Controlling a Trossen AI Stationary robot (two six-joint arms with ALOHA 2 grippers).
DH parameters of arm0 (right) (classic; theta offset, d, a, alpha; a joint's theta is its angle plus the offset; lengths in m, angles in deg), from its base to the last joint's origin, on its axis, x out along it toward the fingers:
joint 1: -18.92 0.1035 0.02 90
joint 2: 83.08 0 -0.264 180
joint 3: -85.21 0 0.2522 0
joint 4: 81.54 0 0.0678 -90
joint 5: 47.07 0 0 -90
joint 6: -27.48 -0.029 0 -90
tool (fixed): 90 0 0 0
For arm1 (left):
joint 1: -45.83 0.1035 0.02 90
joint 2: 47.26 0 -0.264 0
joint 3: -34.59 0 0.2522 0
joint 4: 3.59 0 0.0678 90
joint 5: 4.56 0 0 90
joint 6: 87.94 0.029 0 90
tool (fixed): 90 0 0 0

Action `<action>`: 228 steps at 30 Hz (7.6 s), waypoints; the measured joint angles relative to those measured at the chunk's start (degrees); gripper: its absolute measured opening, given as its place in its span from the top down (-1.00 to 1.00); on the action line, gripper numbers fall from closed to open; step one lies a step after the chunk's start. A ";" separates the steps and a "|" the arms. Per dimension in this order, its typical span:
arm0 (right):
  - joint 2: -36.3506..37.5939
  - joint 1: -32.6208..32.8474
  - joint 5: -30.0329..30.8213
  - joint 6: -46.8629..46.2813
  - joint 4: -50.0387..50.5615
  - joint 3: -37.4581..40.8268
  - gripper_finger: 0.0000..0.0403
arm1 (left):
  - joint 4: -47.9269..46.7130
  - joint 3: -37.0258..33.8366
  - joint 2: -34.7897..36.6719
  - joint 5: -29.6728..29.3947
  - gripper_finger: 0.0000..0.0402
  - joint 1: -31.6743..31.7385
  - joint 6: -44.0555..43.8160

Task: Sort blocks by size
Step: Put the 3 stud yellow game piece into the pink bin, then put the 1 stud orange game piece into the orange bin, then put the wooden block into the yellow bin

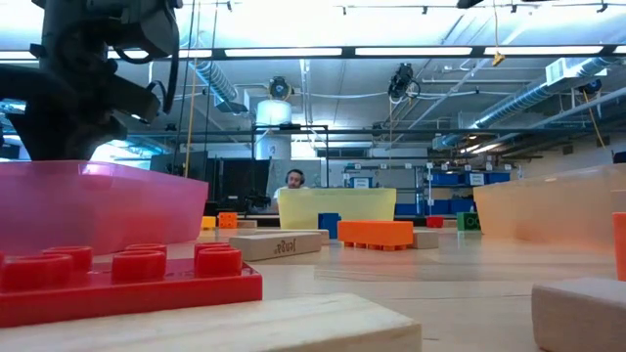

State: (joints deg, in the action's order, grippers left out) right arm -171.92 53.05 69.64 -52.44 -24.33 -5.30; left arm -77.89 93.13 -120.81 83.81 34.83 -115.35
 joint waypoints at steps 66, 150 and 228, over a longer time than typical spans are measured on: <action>-36.00 1.97 -25.06 65.66 12.32 -15.72 0.49 | 3.38 0.00 1.09 -1.40 -0.01 0.00 -4.37; 18.45 -19.15 -15.79 -5.98 15.78 28.89 -0.64 | 20.40 3.50 10.48 -11.14 -0.13 0.46 -22.35; 17.70 -16.53 -12.65 -7.48 5.39 28.85 -0.35 | 20.93 1.82 -19.10 -11.98 -0.24 -51.21 -63.04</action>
State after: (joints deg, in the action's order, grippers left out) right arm -154.21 36.52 56.99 -59.91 -18.94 23.55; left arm -56.96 94.95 -139.90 71.84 -16.39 -178.39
